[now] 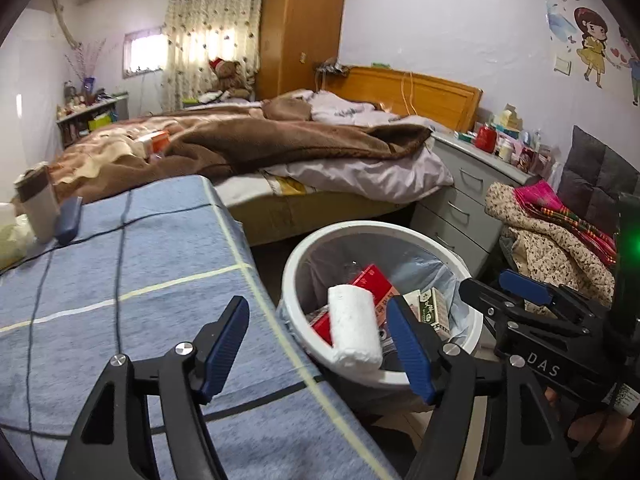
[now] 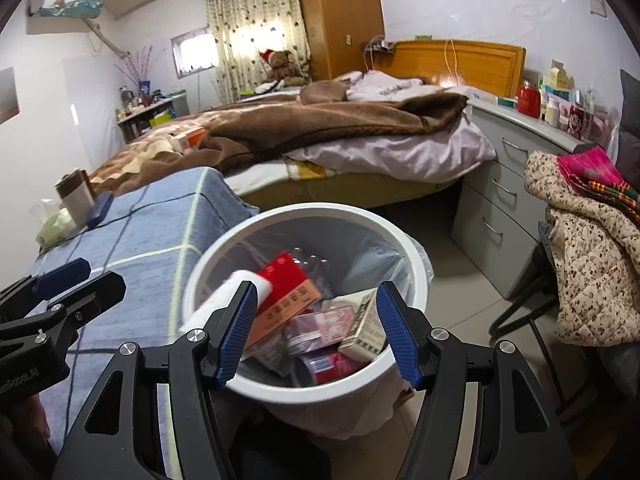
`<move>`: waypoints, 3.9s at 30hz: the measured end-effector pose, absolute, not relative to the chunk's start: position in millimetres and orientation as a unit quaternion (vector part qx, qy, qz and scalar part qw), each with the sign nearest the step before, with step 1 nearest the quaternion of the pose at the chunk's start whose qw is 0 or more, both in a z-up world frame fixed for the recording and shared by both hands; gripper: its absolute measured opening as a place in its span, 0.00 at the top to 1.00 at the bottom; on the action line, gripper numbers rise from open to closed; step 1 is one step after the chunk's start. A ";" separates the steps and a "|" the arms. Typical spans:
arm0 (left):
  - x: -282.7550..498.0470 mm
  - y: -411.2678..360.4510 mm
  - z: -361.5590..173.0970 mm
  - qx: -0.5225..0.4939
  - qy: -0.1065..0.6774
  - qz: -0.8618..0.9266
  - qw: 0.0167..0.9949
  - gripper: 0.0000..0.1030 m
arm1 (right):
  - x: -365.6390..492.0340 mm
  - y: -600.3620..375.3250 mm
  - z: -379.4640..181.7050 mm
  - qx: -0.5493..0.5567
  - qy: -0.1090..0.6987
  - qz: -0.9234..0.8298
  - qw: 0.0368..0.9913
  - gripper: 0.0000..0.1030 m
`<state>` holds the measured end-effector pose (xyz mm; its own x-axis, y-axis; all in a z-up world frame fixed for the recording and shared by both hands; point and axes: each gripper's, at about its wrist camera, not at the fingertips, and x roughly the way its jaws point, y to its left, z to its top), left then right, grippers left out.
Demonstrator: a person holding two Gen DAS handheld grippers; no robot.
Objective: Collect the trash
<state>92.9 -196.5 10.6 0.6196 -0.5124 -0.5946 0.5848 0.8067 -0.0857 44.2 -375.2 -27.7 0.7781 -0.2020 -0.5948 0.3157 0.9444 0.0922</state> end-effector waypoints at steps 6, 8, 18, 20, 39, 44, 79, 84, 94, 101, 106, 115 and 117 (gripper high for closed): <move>74.3 -167.2 14.9 0.055 0.292 -0.266 0.917 0.25 | 33.4 -354.8 -23.4 0.084 0.282 -0.120 0.948 0.38; 70.9 -153.7 15.5 0.046 0.290 -0.252 0.922 0.25 | 31.5 -348.6 -23.0 0.082 0.277 -0.114 0.950 0.38; 48.8 -114.1 14.3 0.066 0.271 -0.174 0.944 0.23 | 20.8 -311.9 -22.8 0.068 0.257 -0.086 0.960 0.38; 46.0 -108.7 13.0 0.058 0.271 -0.177 0.944 0.22 | 18.5 -308.2 -23.9 0.066 0.253 -0.085 0.961 0.38; 29.2 -93.8 8.2 0.034 0.256 -0.169 0.951 0.22 | 4.6 -288.8 -27.3 0.052 0.240 -0.095 0.965 0.38; 28.0 -94.2 6.7 0.036 0.258 -0.171 0.950 0.22 | 4.0 -287.0 -27.9 0.053 0.240 -0.092 0.965 0.38; 26.7 -87.7 14.6 0.034 0.256 -0.166 0.952 0.22 | 2.1 -284.3 -21.8 0.044 0.234 -0.094 0.967 0.38; 27.1 -87.3 13.9 0.034 0.256 -0.166 0.952 0.22 | 1.9 -283.9 -21.9 0.044 0.234 -0.094 0.967 0.38; 27.2 -86.8 14.3 0.034 0.256 -0.166 0.952 0.22 | 2.8 -283.2 -21.6 0.043 0.234 -0.094 0.967 0.38; 27.4 -86.6 14.2 0.034 0.256 -0.166 0.952 0.22 | 2.7 -282.1 -21.2 0.043 0.234 -0.093 0.967 0.38; 27.2 -86.6 14.0 0.033 0.255 -0.166 0.952 0.22 | 3.3 -281.8 -20.6 0.043 0.233 -0.093 0.967 0.38; 26.7 -85.1 14.2 0.033 0.255 -0.163 0.953 0.22 | 3.4 -281.4 -20.6 0.041 0.232 -0.093 0.967 0.38; 27.5 -83.8 14.9 0.033 0.255 -0.161 0.953 0.22 | 3.4 -281.4 -20.6 0.042 0.232 -0.092 0.967 0.38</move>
<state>27.5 -83.8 14.9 0.8183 -0.2898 -0.4963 0.3237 0.9460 -0.0186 3.4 -281.4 -20.6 0.8751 -0.1595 -0.4568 0.1982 0.9794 0.0377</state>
